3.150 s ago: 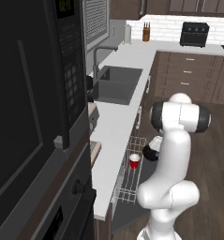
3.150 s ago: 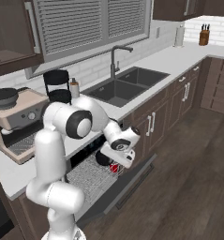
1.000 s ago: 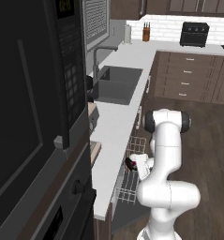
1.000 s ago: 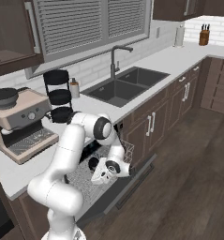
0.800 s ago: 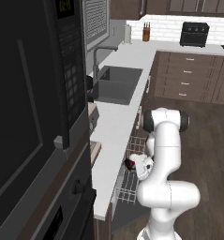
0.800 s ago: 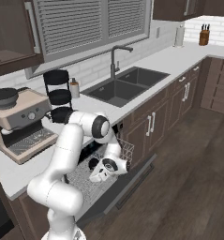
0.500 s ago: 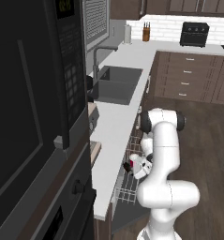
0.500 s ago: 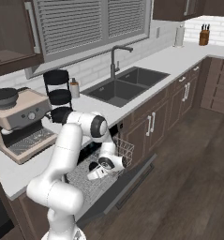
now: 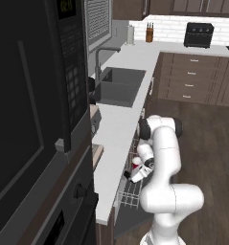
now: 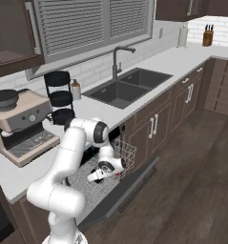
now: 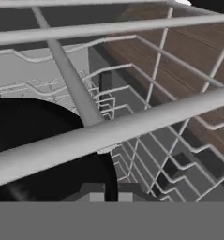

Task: Pick up the cup and bowl from the counter, place them in the dishwasher, and close the dishwasher door.

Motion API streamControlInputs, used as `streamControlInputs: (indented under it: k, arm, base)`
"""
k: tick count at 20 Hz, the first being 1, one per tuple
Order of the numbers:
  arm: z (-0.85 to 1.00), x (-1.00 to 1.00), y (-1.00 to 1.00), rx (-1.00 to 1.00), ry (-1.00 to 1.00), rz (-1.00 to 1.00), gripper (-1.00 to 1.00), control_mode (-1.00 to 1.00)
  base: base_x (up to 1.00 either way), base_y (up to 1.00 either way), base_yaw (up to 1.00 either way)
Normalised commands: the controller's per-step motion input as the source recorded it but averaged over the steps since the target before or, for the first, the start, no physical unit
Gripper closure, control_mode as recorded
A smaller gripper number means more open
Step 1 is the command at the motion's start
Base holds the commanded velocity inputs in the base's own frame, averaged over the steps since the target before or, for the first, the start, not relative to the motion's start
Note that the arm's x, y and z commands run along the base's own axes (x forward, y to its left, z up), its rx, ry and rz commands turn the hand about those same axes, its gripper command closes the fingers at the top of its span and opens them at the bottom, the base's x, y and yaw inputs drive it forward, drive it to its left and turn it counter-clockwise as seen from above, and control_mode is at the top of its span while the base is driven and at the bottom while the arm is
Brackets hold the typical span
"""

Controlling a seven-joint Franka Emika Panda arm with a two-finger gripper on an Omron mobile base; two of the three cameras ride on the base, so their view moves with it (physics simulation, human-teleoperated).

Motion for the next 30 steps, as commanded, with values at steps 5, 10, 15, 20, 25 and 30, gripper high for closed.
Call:
streamControlInputs:
  k: [5,10,15,20,25,30]
  arm:
    - [-0.38,0.17,-0.01,0.0,0.13,-0.03,-1.0,-1.0]
    - [-0.13,0.0,-0.13,0.0,0.11,-0.04,-1.0,-1.0]
    - [0.23,-0.29,-0.43,0.0,0.04,-0.08,-1.0,-1.0]
    - [0.66,-0.47,-0.6,0.0,0.07,-0.1,-1.0,-1.0]
    - [0.94,-0.64,-0.69,0.0,0.0,-0.05,-1.0,-1.0]
    - [0.78,-0.84,-0.88,-0.01,0.0,0.0,-1.0,-1.0]
  base:
    - [0.0,0.0,0.0]
    - [0.0,0.0,0.0]
    - [0.0,0.0,0.0]
    - [0.0,0.0,0.0]
    - [0.0,0.0,0.0]
    - [0.0,0.0,0.0]
